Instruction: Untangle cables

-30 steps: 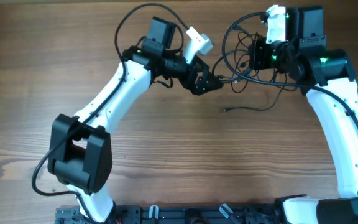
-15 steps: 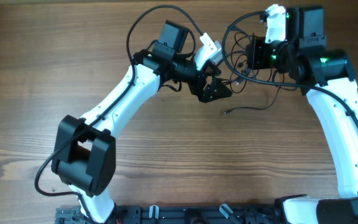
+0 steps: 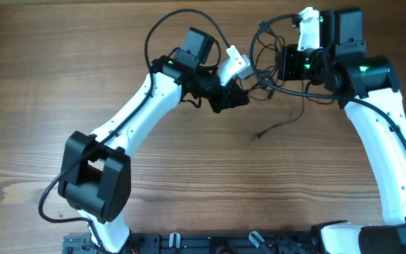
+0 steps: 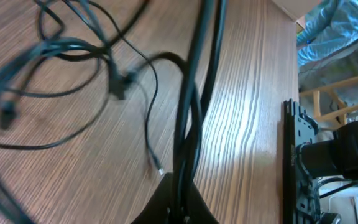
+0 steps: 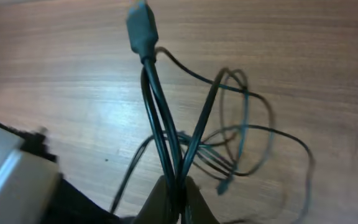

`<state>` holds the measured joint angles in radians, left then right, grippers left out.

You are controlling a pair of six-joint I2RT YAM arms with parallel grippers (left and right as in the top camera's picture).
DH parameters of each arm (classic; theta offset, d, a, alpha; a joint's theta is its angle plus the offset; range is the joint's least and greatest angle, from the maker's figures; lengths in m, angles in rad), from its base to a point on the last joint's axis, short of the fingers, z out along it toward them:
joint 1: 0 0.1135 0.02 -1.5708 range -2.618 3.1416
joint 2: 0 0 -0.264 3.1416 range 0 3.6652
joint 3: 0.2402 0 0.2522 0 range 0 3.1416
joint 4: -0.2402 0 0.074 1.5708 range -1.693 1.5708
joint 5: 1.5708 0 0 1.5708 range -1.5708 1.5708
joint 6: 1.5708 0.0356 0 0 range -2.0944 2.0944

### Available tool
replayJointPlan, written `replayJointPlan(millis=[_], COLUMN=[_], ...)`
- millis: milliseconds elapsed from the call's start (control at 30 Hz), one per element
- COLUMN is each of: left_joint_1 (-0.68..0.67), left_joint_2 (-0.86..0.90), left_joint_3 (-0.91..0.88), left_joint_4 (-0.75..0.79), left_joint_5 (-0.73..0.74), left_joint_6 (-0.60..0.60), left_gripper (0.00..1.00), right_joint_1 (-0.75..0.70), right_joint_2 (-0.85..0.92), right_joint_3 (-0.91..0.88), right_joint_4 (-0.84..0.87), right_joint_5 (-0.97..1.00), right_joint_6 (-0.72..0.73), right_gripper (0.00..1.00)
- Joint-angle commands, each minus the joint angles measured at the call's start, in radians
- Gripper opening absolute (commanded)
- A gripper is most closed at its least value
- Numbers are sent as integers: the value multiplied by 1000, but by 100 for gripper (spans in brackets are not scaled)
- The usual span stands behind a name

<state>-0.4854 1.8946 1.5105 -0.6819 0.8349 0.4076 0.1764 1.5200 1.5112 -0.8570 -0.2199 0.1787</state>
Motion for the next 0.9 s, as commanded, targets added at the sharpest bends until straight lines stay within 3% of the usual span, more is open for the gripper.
replayJointPlan(millis=[0, 67, 200, 233, 267, 333, 367, 500, 633, 733, 867], left_joint_1=[45, 63, 72, 73, 73, 73, 73, 73, 78, 114, 210], left_joint_2=[10, 10, 10, 9, 9, 9, 9, 9, -24, -100, -210], left_joint_3=[-7, -7, -7, -7, -7, -7, -7, -7, -7, -7, -7], left_joint_4=[-56, -79, -115, -116, -116, -116, -116, -116, -86, -32, 61], left_joint_5=[-44, -44, -44, -44, -44, -44, -44, -44, -44, -44, -62], left_joint_6=[13, 35, 58, 61, 61, 61, 61, 61, 60, 56, -43], left_gripper=[4, 4, 4, 4, 4, 4, 4, 4, 8, 22, 27], right_joint_1=[-17, -25, -69, -85, -95, -113, -118, -117, -117, -118, -117], right_joint_2=[-20, -20, -15, -9, -2, 23, 41, 99, 114, 114, 119], right_joint_3=[14, 14, 12, 12, 12, 12, 12, 11, 2, 2, -20], right_joint_4=[0, -31, -47, -50, -54, -75, -91, -107, -74, -80, -109], right_joint_5=[252, 395, 483, 482, 484, 515, 534, 448, 172, -40, -66], right_joint_6=[39, 60, 68, 68, 68, 106, 121, 103, 1, -108, -126], right_gripper=[4, 4, 5, 18, 43, 70, 75, 77, 77, 79, 85])
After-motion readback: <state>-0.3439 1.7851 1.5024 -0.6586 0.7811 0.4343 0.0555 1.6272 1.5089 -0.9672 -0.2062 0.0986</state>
